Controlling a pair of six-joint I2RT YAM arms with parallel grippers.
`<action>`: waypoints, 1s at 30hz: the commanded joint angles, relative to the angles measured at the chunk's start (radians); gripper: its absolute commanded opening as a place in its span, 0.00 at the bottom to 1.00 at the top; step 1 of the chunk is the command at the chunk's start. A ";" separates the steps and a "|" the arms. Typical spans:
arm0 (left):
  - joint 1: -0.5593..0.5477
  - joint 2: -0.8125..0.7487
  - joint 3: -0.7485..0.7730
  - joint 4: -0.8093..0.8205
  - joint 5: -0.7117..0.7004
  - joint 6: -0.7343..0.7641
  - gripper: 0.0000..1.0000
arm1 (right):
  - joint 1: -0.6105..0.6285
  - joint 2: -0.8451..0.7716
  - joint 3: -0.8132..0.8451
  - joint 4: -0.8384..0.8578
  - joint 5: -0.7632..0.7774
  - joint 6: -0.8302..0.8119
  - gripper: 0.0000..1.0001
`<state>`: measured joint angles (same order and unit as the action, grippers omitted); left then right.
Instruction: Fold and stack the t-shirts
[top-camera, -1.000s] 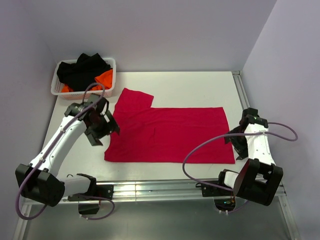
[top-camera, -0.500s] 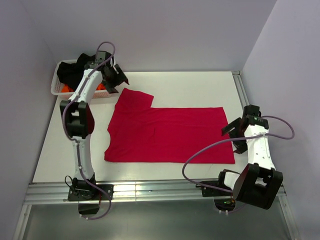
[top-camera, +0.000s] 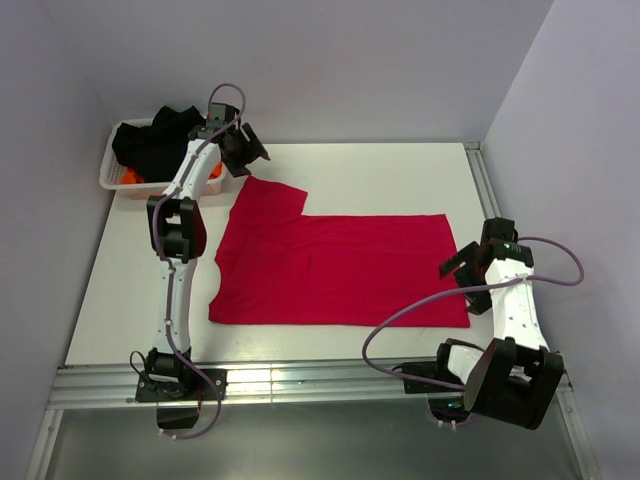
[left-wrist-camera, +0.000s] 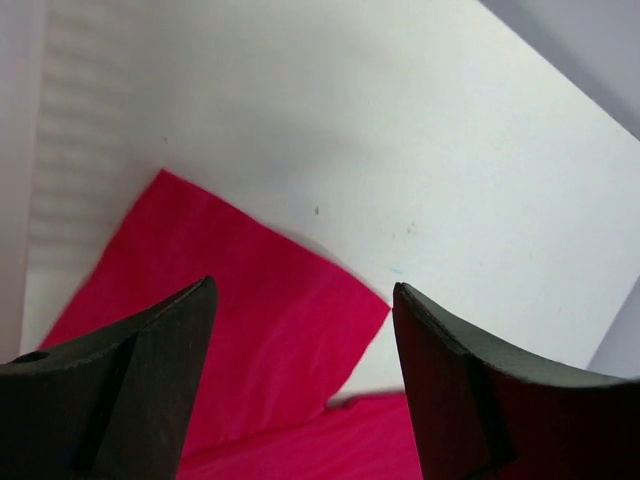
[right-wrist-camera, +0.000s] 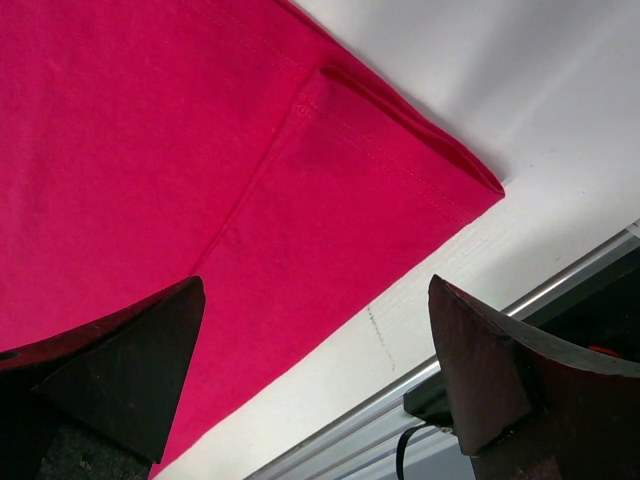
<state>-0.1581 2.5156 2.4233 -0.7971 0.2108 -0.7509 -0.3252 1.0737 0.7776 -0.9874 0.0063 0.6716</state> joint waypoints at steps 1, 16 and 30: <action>0.025 0.029 0.069 0.003 -0.131 0.036 0.76 | 0.009 -0.031 -0.001 -0.004 0.001 -0.003 1.00; 0.091 0.132 0.086 -0.045 -0.301 0.142 0.75 | 0.038 -0.130 -0.028 -0.103 -0.048 0.033 1.00; 0.014 0.063 -0.161 -0.047 -0.409 0.187 0.69 | 0.052 -0.173 0.124 -0.223 -0.069 0.063 1.00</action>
<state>-0.2089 2.5610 2.3253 -0.7231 -0.0952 -0.5526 -0.2790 0.9089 0.8490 -1.1812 -0.0589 0.7200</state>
